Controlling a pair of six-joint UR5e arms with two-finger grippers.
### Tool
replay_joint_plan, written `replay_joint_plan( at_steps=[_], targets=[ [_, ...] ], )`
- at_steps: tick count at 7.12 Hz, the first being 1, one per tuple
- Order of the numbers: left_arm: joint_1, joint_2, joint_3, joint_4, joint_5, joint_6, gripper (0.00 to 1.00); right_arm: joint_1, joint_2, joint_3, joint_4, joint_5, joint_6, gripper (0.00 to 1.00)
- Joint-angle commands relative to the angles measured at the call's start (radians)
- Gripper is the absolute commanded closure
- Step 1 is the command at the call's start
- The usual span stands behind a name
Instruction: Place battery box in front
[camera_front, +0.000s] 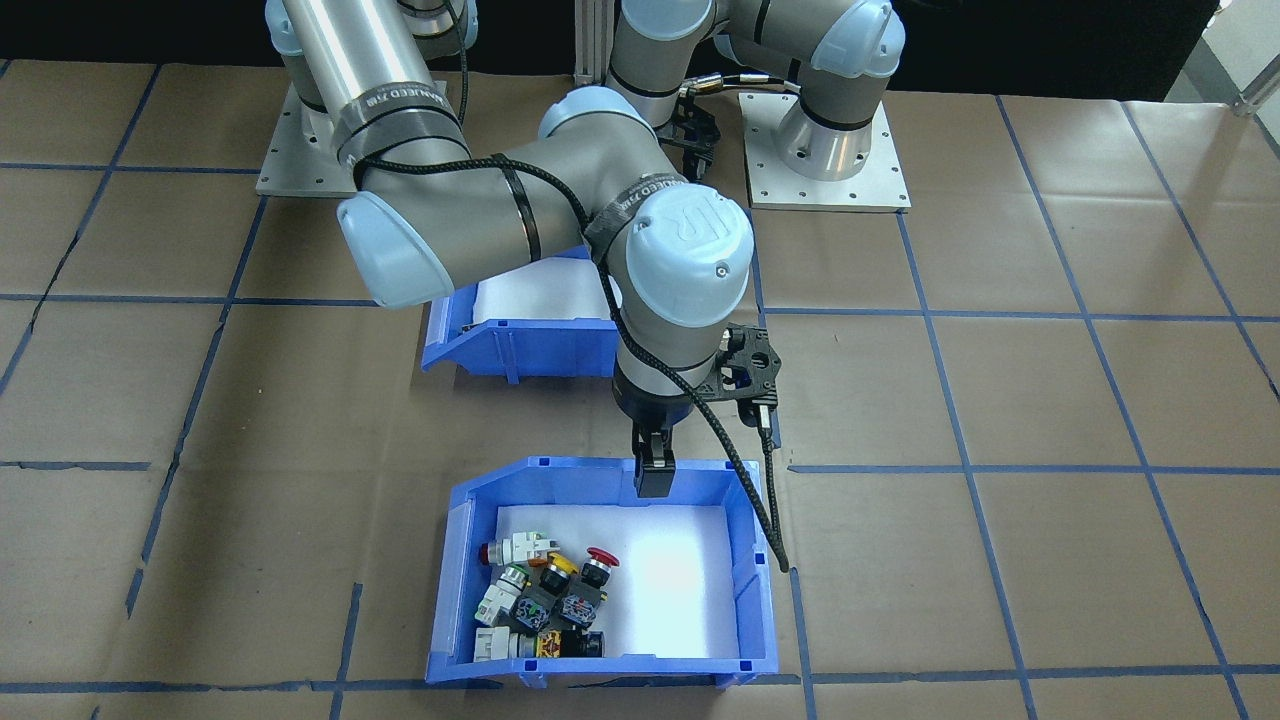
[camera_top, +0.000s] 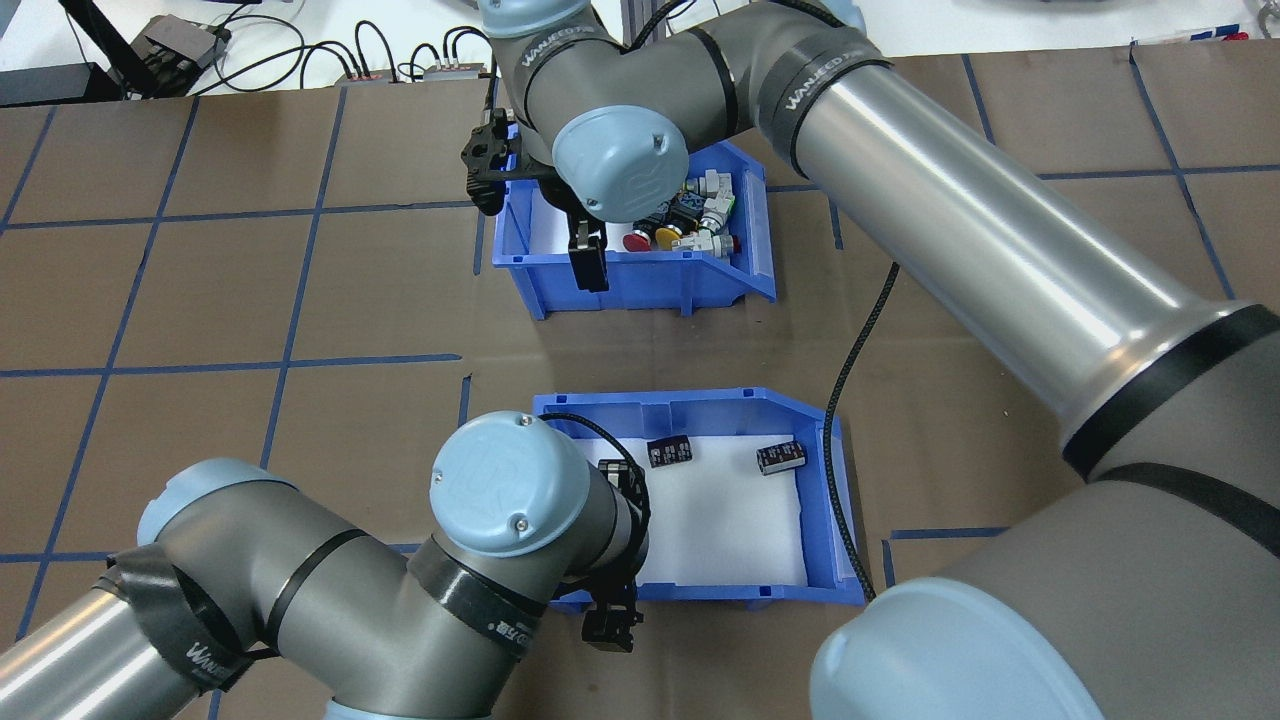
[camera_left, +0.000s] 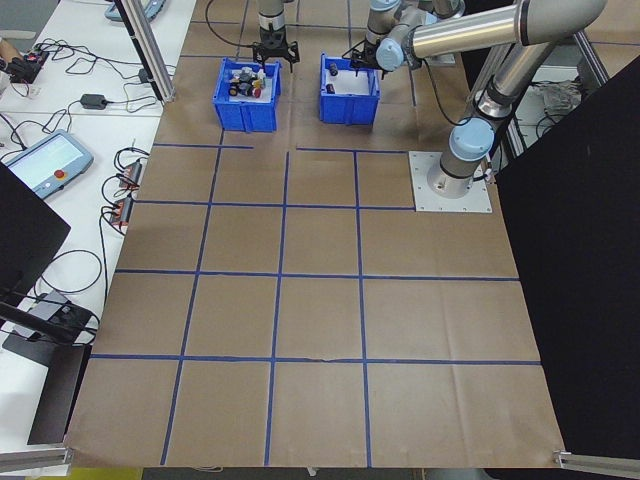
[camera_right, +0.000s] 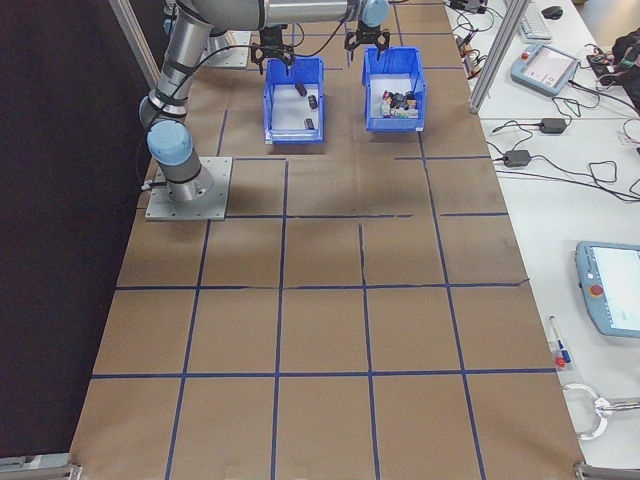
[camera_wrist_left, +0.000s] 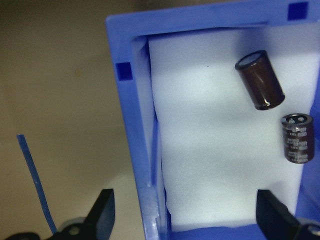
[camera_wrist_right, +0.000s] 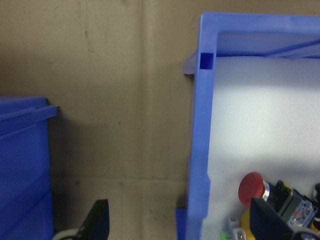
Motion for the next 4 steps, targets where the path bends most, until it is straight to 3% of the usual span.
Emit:
replay_joint_plan(
  at_steps=[1, 2, 3, 4],
  targets=[
    [-0.025, -0.043, -0.002, 0.01, 0.013, -0.009, 0.06, 0.011, 0.06, 0.021, -0.09, -0.003, 0.007, 0.0],
    [-0.027, -0.065, -0.002, 0.046, 0.01, -0.04, 0.17, 0.01, 0.052, 0.066, -0.091, -0.001, 0.015, 0.0],
    [-0.03, -0.09, -0.002, 0.047, 0.004, -0.073, 0.46, 0.007, 0.045, 0.109, -0.152, -0.003, 0.015, 0.0],
    [-0.03, -0.092, -0.001, 0.068, 0.001, -0.074, 0.84, 0.008, 0.043, 0.124, -0.22, -0.021, 0.018, 0.0]
  ],
)
